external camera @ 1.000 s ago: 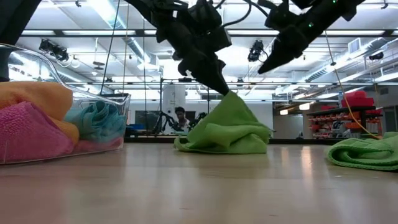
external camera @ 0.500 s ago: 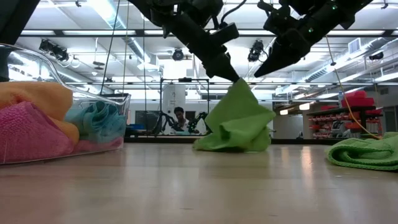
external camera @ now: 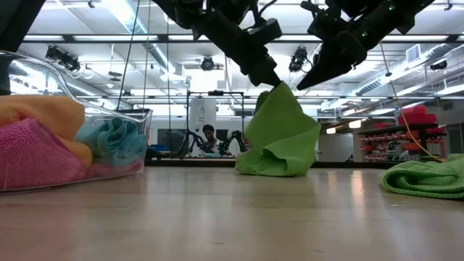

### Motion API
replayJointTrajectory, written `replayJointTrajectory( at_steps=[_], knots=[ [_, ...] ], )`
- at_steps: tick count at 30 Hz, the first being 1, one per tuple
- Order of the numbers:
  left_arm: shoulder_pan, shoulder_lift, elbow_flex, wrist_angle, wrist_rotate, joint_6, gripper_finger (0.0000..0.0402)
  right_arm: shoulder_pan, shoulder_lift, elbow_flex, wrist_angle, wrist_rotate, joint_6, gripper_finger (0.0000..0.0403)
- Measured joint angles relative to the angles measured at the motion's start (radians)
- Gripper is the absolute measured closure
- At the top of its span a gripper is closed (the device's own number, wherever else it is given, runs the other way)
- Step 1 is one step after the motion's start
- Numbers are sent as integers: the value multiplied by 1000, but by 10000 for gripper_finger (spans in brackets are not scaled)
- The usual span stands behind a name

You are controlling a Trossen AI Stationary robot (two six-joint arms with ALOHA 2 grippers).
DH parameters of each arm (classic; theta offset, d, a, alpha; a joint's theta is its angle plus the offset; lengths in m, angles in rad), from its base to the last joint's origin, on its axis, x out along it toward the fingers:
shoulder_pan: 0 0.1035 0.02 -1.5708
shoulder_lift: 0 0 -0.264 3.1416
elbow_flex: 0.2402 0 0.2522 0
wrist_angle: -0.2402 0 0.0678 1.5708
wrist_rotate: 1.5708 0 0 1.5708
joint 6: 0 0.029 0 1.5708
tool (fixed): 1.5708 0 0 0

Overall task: Fold microfiber towels
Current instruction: Fold the left green microfiber cloth

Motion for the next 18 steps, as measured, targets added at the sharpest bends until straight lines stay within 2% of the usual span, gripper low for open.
replayJointTrajectory(
  at_steps=[5, 8, 18],
  knots=[
    [-1, -1, 0, 13, 43, 2, 396, 0, 0, 0, -3, 0, -4, 307],
    [1, -1, 0, -8, 119, -11, 395, 0, 0, 0, -2, 1, -14, 307],
    [-19, -2, 0, -185, 392, -7, 348, -1, 0, 0, -64, 35, 11, 307]
  ],
)
